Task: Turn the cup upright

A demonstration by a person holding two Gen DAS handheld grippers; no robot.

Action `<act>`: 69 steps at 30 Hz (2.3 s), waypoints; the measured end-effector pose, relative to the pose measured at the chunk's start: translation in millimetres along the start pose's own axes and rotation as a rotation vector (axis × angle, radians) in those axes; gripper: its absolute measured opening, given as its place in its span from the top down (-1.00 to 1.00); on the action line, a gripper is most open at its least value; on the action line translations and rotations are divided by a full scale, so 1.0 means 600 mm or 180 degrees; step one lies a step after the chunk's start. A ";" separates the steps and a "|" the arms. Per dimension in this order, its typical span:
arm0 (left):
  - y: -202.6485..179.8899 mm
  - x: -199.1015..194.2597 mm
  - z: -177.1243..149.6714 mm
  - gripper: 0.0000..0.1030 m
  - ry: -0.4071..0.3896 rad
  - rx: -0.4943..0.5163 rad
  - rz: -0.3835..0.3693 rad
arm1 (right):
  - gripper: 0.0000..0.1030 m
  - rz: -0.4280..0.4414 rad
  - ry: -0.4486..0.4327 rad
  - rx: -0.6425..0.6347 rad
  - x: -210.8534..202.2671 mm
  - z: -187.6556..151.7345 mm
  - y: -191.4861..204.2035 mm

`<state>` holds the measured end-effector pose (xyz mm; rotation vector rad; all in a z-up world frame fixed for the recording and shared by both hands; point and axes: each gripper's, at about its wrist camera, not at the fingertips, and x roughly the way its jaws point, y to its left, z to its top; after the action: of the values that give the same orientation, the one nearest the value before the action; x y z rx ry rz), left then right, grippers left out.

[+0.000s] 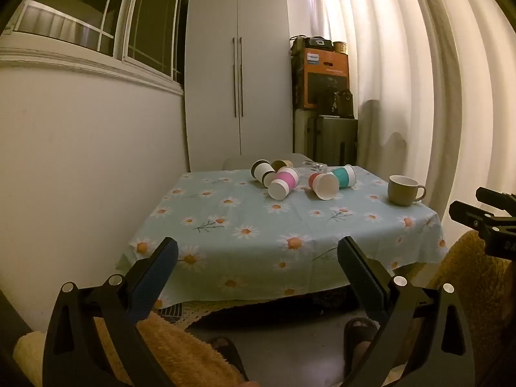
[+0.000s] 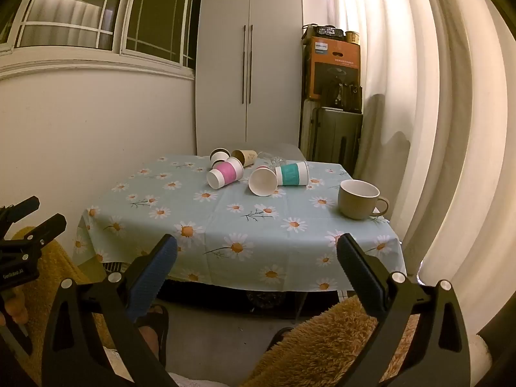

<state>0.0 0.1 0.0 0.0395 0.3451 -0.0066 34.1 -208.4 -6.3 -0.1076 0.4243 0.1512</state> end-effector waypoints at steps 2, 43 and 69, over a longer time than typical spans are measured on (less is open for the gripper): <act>0.000 0.000 0.000 -0.87 0.0003 0.0001 -0.0005 | -0.90 -0.0001 0.0001 0.0000 0.000 0.000 0.000; -0.002 0.008 -0.007 -0.87 -0.0009 0.0008 -0.0018 | -0.90 0.0007 0.0013 0.0004 0.003 -0.004 -0.003; -0.009 0.002 -0.006 -0.87 -0.0010 0.0015 -0.0013 | -0.90 0.0003 0.0012 -0.0003 0.004 -0.002 -0.001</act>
<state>-0.2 -5.4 -3.9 0.0434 0.3420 -0.0117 35.6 -209.1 -8.3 -0.1086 0.4281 0.1522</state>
